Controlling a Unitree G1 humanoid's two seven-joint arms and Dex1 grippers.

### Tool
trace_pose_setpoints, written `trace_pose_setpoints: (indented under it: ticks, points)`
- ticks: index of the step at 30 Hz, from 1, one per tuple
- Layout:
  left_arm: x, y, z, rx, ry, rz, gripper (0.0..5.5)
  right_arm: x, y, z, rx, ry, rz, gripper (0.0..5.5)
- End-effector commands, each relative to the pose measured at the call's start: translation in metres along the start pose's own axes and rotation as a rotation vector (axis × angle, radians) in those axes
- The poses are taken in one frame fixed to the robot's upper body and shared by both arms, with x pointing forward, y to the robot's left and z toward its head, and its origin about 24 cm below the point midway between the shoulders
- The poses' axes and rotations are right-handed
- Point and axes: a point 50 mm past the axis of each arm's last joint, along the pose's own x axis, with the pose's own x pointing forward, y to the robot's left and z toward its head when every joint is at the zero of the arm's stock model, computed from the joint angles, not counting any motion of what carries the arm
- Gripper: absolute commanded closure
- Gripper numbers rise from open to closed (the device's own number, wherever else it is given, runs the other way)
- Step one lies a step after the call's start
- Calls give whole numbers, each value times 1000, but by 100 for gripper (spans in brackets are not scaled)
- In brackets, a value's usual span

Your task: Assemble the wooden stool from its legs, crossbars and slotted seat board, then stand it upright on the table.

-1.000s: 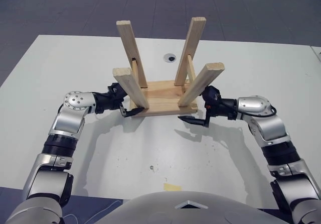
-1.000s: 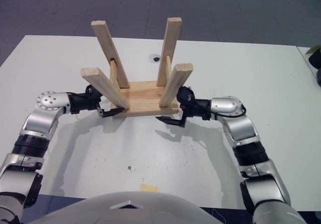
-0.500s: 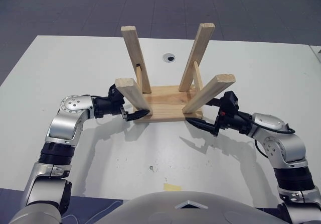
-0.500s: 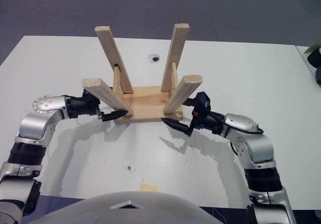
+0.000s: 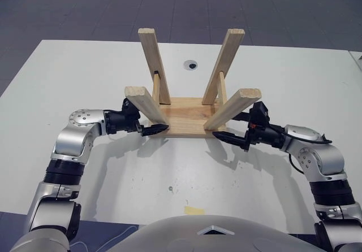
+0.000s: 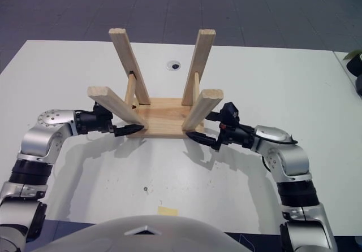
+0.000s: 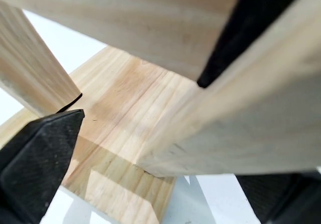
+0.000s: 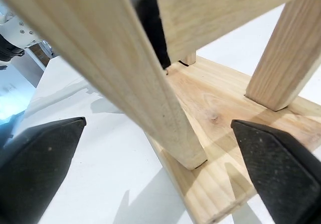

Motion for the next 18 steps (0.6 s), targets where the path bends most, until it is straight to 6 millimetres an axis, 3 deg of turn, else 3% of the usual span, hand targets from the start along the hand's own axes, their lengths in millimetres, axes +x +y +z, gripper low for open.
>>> trace_pose_setpoints:
  ticks: [1, 13, 18]
  points:
    - [7, 3, 4, -22, -9, -10, 149, 9, -6, 5, -18, 2, 33, 76]
    - [3, 2, -5, -127, 21, -70, 345, 19, -1, 2, 19, 21, 122, 264]
    - [-4, -1, 10, -222, -34, -125, 353, 14, 5, 4, 81, -4, 153, 341]
